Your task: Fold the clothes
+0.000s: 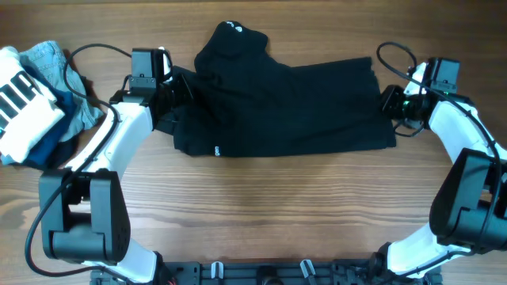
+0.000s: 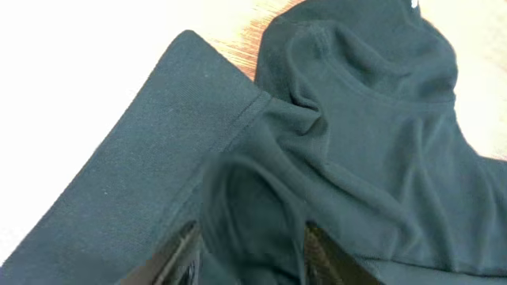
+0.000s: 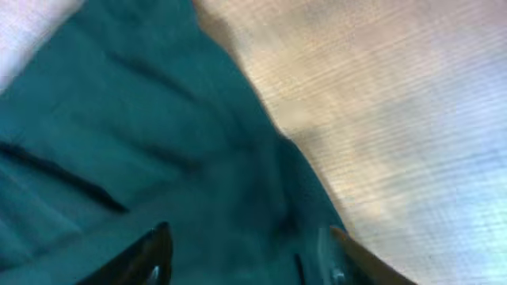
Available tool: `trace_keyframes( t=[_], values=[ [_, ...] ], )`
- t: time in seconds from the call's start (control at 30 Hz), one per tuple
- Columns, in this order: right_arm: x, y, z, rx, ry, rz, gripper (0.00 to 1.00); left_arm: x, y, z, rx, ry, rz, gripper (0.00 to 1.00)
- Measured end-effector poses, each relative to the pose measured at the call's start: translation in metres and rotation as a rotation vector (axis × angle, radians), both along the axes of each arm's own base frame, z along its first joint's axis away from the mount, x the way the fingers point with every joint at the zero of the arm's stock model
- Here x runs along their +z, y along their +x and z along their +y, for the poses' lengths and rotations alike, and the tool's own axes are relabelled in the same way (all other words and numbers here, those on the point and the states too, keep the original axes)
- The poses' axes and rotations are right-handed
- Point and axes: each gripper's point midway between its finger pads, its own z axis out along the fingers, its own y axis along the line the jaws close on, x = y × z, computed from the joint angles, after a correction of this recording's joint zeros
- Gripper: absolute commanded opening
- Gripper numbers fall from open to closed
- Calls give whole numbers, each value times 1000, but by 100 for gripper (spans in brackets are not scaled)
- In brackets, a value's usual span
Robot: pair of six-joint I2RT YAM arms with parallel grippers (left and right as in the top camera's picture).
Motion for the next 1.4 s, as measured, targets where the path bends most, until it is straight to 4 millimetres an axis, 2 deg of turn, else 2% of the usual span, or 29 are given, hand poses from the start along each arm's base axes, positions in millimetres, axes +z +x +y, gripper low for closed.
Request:
trace_keyframes(
  t=[0.1, 0.17, 0.2, 0.4, 0.53, 0.57, 0.63, 0.7, 0.73, 0.8, 0.83, 1.0, 1.23, 1.37, 1.4],
  values=[
    [-9, -20, -10, -60, -44, 98, 54, -1, -1, 4, 13, 4, 6, 54],
    [-11, -27, -11, -79, -48, 131, 54, -5, -6, 11, 29, 10, 36, 54],
    [-12, -30, -9, -75, -42, 142, 54, -6, -7, 12, 32, 13, 41, 54],
    [-16, -38, 9, -15, 30, 165, 54, -33, -59, 13, 24, 21, 278, 56],
    [-35, -52, 21, 11, 49, 180, 53, -42, -64, 10, 15, 21, 310, 58],
    [-35, -51, 21, 13, 47, 168, 50, -48, -66, 10, 15, 22, 325, 58],
    [-35, -50, 21, 15, 44, 154, 29, -63, -73, 10, 15, 25, 369, 58],
    [-37, -51, 20, 15, 39, 153, 11, -78, -81, 11, 15, 28, 413, 53],
    [-38, -52, 19, 16, 34, 157, 4, -81, -83, 10, 13, 26, 423, 48],
    [-41, -59, 19, 7, 28, 185, 4, -82, -86, 11, 11, 30, 434, 11],
    [-42, -61, 17, -8, 25, 198, 4, -83, -90, 12, 11, 35, 450, 5],
    [-42, -81, 11, -78, -14, 297, 4, -86, -122, 17, 25, 62, 584, 4],
    [-41, -136, -5, -216, -117, 528, 4, -86, -179, 24, 49, 96, 814, 4],
    [-40, -149, -10, -249, -151, 578, 4, -78, -201, 27, 63, 112, 888, 4],
    [-40, -150, -10, -250, -153, 579, 4, -75, -202, 28, 66, 115, 888, 7]
  ],
)
